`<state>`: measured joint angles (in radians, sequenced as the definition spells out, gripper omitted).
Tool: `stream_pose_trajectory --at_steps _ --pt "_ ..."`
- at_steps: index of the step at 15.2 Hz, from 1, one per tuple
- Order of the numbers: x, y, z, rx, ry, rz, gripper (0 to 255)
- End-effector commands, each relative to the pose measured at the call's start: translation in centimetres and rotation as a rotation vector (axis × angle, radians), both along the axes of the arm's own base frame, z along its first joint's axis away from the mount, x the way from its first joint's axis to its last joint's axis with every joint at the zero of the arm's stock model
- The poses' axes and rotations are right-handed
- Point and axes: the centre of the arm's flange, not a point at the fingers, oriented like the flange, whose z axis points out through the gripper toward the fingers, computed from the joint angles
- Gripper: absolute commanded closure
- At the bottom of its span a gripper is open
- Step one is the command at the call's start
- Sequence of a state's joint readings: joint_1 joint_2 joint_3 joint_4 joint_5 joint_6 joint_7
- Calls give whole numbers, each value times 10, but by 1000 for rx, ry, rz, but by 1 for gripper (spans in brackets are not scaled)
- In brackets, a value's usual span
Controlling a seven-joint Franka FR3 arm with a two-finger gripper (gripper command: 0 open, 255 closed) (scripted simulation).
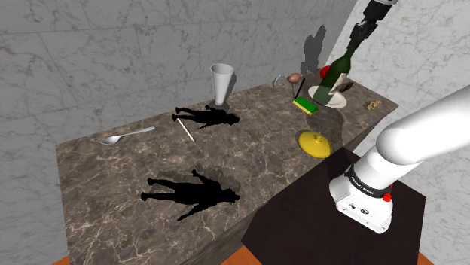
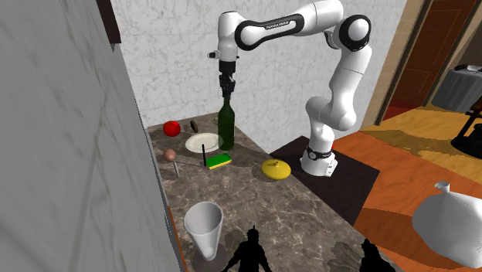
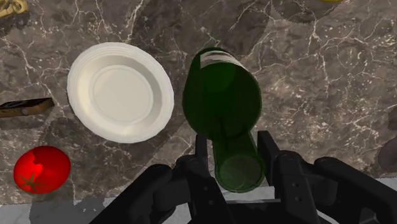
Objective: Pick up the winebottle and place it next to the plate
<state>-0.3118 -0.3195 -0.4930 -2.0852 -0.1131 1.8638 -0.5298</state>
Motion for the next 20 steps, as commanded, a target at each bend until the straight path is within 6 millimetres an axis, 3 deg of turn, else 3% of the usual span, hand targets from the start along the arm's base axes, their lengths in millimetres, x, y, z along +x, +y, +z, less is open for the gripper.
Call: stream_pose_trajectory --at_steps 1,4,5,20 --pt "-27 -11 -1 0 0 1 255" --pt "-62 -29 -1 0 0 1 255" --pt "-84 -40 -1 0 0 1 255" --pt "-84 -40 -76 0 0 1 255"
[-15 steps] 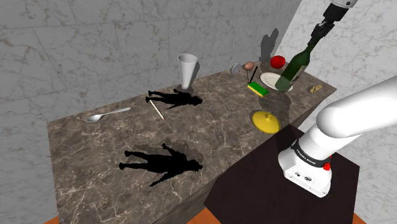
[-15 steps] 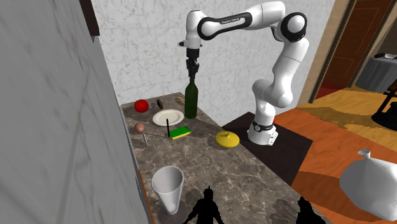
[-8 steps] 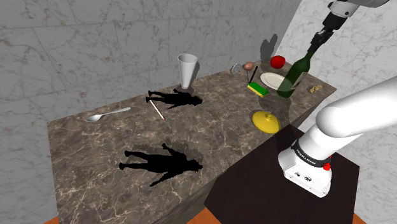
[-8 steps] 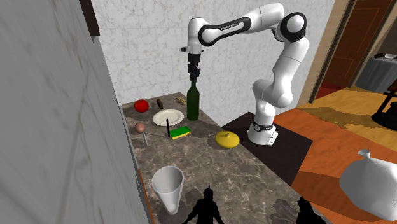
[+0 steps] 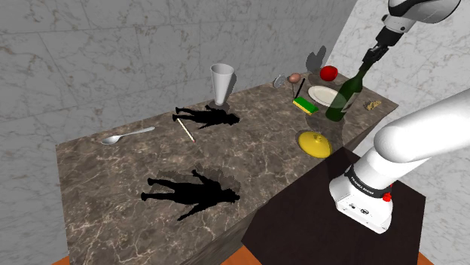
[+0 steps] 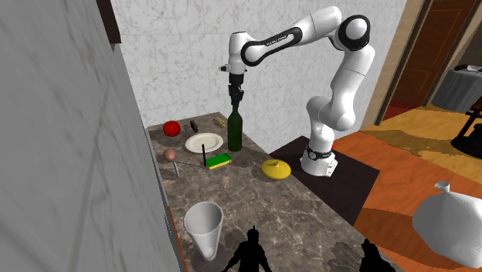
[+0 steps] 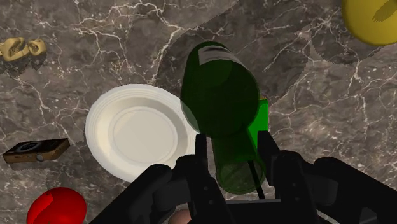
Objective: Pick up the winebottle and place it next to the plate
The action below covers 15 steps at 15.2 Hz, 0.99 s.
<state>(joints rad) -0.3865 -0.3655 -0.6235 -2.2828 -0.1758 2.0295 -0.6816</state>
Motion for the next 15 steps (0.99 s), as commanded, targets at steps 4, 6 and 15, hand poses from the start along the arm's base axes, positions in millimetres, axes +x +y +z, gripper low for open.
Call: stream_pose_trajectory --at_steps 4,6,15 --pt "1 0 -3 -1 -1 0 255" --pt "1 0 -3 -1 -1 0 255" --pt "-1 0 24 -1 -1 0 0"
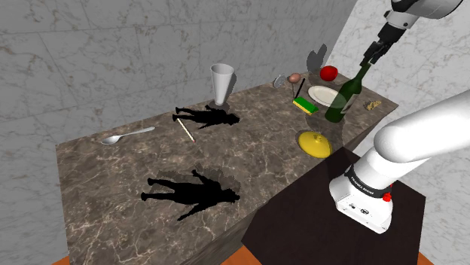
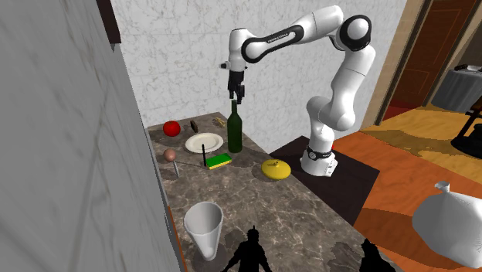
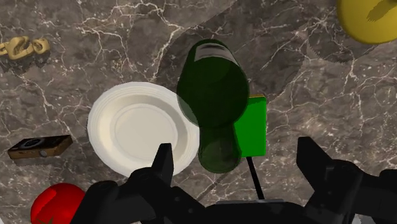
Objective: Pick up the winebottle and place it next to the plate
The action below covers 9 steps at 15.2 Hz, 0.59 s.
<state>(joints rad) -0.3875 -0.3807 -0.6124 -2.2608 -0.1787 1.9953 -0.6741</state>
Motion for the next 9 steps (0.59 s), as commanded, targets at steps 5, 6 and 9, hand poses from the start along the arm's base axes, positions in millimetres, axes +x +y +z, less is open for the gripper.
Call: stream_pose_trajectory --at_steps 5,6,9 --pt "-3 -1 34 1 1 0 0" --pt "-3 -1 34 1 1 0 0" --pt "-3 -1 34 1 1 0 0"
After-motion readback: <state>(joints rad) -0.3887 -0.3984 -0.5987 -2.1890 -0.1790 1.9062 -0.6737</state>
